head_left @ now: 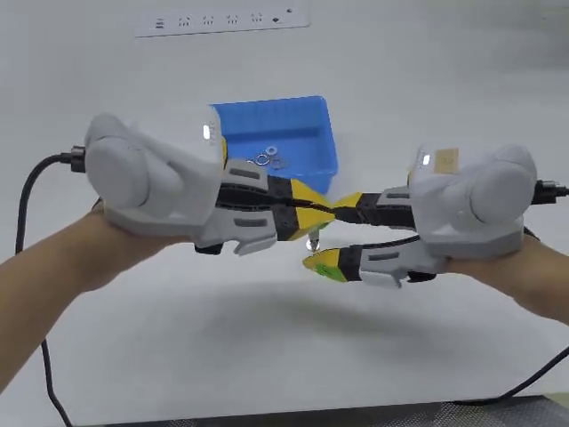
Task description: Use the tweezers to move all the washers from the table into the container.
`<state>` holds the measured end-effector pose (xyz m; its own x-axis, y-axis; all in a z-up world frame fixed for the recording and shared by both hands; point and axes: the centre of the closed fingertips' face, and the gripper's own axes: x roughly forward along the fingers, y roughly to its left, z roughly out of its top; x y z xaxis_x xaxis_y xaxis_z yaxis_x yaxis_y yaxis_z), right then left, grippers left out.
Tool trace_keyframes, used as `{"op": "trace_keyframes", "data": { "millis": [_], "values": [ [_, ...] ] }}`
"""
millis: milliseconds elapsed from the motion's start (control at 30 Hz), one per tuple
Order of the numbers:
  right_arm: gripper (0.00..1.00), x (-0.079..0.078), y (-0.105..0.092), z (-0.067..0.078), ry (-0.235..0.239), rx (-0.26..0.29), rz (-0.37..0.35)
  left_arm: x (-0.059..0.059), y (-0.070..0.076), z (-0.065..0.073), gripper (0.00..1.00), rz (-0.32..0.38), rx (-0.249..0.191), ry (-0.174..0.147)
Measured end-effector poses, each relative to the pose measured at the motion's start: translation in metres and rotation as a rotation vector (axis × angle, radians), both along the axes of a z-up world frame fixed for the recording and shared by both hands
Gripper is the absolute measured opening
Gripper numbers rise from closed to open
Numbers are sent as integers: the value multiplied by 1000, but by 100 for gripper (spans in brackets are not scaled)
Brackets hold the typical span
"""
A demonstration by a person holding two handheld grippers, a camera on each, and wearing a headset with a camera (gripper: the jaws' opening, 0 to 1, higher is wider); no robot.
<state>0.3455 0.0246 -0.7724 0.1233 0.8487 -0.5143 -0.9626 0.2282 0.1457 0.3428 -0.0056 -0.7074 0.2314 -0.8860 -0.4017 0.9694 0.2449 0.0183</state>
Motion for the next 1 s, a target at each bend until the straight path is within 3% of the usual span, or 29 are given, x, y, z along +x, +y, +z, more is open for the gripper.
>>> {"op": "trace_keyframes", "data": {
  "millis": [133,267,667,700,767,900,1000],
  "values": [
    [24,-1,6,-8,4,-9,55,0,4,-1,5,14,4,12],
    [14,-5,7,-11,-68,-72,147,-3,2,-1,5,7,8,13],
    [11,-4,9,-11,-172,-114,188,-3,-2,-1,5,15,7,20],
    [11,-3,9,-11,-173,-113,184,-3,-2,-1,5,22,6,24],
    [10,-2,9,-10,-173,-109,167,3,0,-1,6,93,-16,73],
    [10,-3,7,-10,-177,-101,162,0,-2,-3,8,103,-16,66],
    [10,-5,7,-9,-180,-88,155,-3,-3,0,16,121,-50,88]
  ]
}}
